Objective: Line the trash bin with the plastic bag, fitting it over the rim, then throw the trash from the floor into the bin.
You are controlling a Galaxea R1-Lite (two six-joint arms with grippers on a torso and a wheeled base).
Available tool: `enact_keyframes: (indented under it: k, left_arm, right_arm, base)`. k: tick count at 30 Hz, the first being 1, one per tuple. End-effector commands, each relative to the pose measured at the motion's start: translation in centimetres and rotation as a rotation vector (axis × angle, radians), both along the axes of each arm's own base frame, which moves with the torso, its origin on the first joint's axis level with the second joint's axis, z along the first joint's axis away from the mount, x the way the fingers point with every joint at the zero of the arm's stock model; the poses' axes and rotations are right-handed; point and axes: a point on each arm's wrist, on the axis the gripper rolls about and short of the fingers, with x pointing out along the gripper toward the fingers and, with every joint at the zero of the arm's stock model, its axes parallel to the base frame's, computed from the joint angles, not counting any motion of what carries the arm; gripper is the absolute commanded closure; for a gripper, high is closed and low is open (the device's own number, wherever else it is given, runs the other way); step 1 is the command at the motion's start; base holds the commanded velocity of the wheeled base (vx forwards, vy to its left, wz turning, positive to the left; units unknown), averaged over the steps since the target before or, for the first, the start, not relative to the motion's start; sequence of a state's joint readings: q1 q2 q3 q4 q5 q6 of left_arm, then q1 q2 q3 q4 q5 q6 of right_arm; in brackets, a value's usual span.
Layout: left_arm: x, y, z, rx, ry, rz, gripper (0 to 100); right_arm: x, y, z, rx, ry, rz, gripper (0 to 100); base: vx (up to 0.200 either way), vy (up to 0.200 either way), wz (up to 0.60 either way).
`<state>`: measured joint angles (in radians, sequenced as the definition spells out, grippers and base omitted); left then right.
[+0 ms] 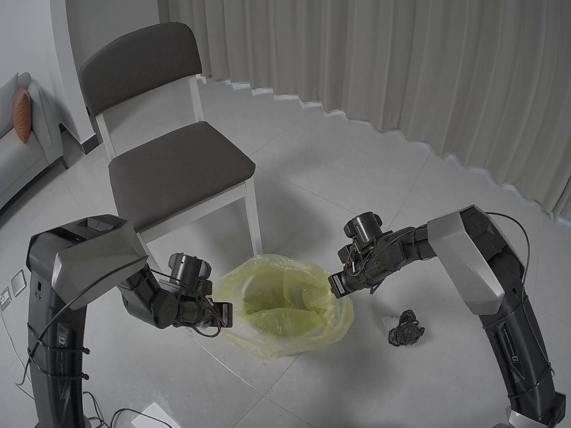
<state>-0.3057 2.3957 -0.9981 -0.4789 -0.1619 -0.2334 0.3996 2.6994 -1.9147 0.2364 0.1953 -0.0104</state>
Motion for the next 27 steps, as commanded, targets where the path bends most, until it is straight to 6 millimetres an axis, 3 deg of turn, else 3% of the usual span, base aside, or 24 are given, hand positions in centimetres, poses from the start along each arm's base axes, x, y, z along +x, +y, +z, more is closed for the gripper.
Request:
enact_keyframes:
  k: [1, 4, 7, 14, 21, 27]
  left_arm:
    - [1.3, 0.2, -2.0, 0.016, 0.023, 0.003, 100]
    - [1.6, 0.1, -2.0, 0.003, 0.013, 0.001, 100]
    - [1.7, 0.2, -2.1, -0.002, 0.014, 0.007, 100]
    - [1.8, 0.3, -2.2, -0.018, 0.015, 0.026, 100]
    - [2.0, 0.4, -2.3, -0.077, -0.067, 0.066, 100]
    - [2.0, 0.4, -2.4, -0.078, -0.077, 0.067, 100]
  right_arm:
    - [0.7, -0.7, -3.1, -0.030, 0.071, -0.018, 100]
    - [0.1, -1.3, -5.1, -0.064, 0.152, -0.033, 100]
    - [0.0, -1.7, -5.3, -0.081, 0.180, -0.045, 100]
    - [0.4, -2.1, -3.5, -0.067, 0.151, -0.060, 100]
    - [0.8, -2.3, 0.0, -0.029, 0.096, -0.086, 100]
    - [0.7, -2.3, -0.5, -0.034, 0.106, -0.085, 100]
  base:
    - [0.000, 0.000, 0.00]
    - [0.000, 0.000, 0.00]
    - [0.000, 0.000, 0.00]
    - [0.000, 0.000, 0.00]
    - [0.000, 0.000, 0.00]
    - [0.000, 0.000, 0.00]
